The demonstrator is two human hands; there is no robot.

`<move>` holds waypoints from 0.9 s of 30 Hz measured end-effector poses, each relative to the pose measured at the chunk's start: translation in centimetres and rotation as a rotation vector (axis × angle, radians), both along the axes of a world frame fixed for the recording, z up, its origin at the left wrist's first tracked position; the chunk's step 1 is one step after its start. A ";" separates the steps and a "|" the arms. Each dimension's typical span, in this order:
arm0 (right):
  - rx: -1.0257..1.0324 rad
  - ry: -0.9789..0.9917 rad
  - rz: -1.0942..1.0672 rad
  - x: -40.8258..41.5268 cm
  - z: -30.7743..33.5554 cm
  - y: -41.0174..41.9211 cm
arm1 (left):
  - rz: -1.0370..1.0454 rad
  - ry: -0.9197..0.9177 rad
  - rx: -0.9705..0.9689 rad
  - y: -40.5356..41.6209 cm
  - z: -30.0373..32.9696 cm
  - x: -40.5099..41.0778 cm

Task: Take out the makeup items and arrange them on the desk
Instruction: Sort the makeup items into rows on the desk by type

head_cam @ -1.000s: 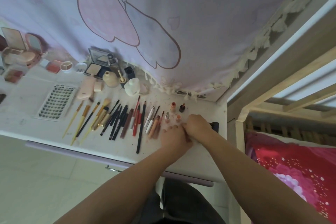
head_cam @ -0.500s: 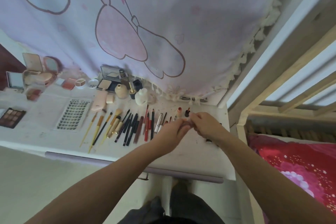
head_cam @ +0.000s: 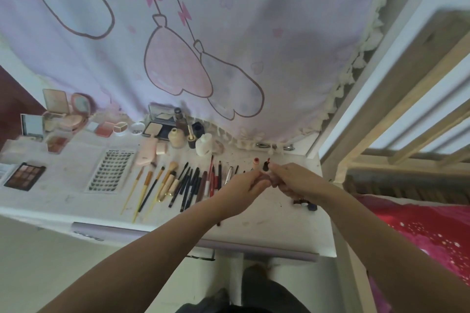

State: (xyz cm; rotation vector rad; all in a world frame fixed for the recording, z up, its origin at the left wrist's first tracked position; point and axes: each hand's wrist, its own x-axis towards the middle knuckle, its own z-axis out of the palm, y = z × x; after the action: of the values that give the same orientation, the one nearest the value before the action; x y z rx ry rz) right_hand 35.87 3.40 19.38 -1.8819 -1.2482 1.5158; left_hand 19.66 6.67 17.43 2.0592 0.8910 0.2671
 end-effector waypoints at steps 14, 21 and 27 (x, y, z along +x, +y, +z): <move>0.036 -0.003 0.179 2.0 0.8 1.5 | 0.077 -0.014 -0.138 1.5 -0.3 0.3; -0.068 0.007 0.158 2.8 0.7 2.2 | 0.063 -0.002 -0.128 1.8 -0.5 0.9; -0.053 0.186 0.175 4.3 0.6 2.2 | 0.069 0.002 -0.179 2.2 -0.3 0.9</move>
State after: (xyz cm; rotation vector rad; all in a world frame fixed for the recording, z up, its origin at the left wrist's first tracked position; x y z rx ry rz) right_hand 40.17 5.63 19.94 -1.6547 -1.3259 1.7853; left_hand 20.56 8.83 17.11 1.8668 0.9536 0.2151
